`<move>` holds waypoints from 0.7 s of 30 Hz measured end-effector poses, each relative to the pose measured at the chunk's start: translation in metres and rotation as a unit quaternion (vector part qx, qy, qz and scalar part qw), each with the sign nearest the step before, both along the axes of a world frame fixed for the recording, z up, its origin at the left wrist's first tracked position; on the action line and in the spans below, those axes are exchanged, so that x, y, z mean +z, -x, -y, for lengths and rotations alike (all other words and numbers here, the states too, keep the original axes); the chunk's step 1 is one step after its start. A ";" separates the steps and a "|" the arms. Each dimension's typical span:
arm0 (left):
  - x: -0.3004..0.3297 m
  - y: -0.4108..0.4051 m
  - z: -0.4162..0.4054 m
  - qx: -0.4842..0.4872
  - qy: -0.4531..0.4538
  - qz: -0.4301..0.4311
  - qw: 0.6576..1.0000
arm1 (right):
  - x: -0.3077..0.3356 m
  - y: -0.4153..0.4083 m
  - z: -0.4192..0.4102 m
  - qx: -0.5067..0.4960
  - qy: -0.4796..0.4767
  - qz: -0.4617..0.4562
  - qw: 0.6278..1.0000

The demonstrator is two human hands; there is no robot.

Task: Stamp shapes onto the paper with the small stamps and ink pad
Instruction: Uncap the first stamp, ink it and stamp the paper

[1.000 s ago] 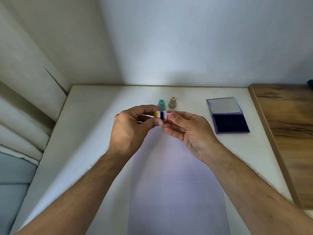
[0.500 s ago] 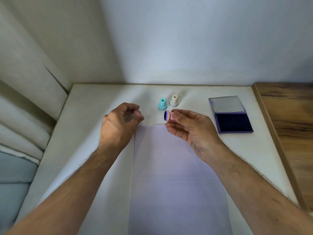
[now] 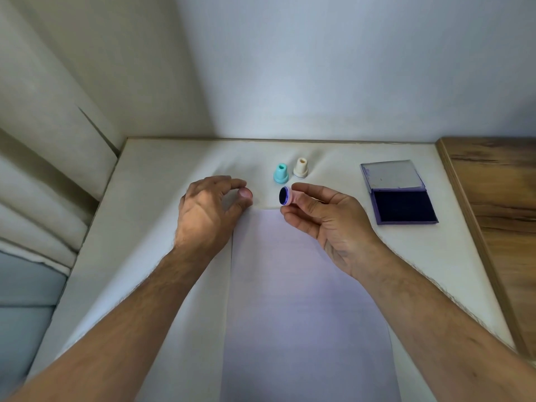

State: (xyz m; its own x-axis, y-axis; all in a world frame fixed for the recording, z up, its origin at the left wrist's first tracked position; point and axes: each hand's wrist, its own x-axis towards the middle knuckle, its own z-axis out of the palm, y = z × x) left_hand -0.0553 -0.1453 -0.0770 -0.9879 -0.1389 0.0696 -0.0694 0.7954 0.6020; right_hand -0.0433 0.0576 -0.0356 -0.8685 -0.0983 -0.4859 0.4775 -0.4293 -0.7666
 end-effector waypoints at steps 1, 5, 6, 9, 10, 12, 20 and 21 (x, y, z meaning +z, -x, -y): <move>-0.001 0.000 0.000 0.002 0.000 0.004 1.000 | 0.000 0.000 0.000 0.000 0.005 0.002 1.000; -0.001 0.001 0.001 0.002 0.012 0.009 1.000 | 0.000 -0.001 0.002 0.000 0.026 0.011 1.000; 0.001 0.001 0.000 0.004 0.007 0.013 1.000 | 0.000 -0.001 0.002 -0.001 0.029 0.013 1.000; 0.006 0.000 -0.002 0.009 -0.009 0.018 1.000 | 0.000 -0.002 0.003 0.001 0.030 0.016 0.999; 0.009 -0.001 -0.004 0.009 -0.011 0.012 1.000 | 0.000 -0.002 0.002 0.003 0.029 0.016 0.999; 0.017 -0.004 -0.012 0.008 -0.018 -0.015 1.000 | 0.003 -0.003 0.001 0.005 0.039 0.018 0.999; 0.040 -0.031 -0.060 -0.073 -0.052 -0.100 0.991 | 0.014 -0.009 -0.017 -0.045 0.171 0.032 0.984; 0.040 -0.034 -0.064 -0.079 -0.061 -0.101 0.990 | 0.016 -0.012 -0.020 -0.049 0.185 0.034 0.981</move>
